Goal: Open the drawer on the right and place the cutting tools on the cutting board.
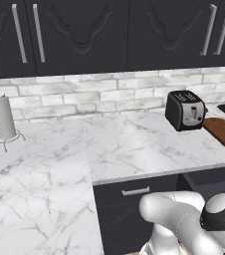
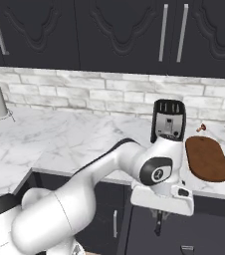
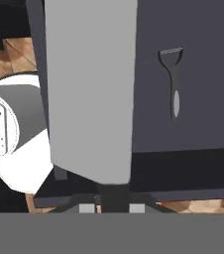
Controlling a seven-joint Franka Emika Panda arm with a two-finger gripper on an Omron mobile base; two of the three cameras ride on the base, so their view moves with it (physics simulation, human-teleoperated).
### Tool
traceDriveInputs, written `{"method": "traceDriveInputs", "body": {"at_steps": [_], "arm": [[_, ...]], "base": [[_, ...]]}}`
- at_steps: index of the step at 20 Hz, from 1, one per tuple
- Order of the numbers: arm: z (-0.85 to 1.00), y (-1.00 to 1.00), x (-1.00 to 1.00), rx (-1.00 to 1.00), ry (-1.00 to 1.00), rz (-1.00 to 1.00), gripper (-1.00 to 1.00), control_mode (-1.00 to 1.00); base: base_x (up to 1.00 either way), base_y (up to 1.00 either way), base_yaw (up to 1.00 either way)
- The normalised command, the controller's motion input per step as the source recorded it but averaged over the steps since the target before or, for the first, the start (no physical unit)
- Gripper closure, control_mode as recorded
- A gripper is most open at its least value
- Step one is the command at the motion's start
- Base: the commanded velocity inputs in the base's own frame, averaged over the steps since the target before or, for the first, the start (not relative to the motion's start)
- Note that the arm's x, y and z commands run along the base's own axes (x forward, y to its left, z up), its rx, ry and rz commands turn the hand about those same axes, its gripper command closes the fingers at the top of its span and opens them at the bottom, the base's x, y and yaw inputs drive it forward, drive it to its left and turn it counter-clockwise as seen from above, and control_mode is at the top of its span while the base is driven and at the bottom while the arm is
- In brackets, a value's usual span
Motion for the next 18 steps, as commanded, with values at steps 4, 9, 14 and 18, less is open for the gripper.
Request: {"method": "traceDriveInputs", "body": {"at_steps": [4,9,14,18], "arm": [[0.31,0.29,0.69,0.04,-0.01,0.0,1.0,-1.0],[0.33,0.16,0.72,0.03,-0.01,0.0,1.0,-1.0],[0.19,0.0,0.98,0.04,0.0,0.0,1.0,-1.0],[0.0,0.0,0.99,0.04,0.0,0.0,1.0,-1.0]], "base": [[0.0,0.0,0.0],[0.0,0.0,0.0],[0.0,0.0,0.0],[0.0,0.0,0.0]]}}
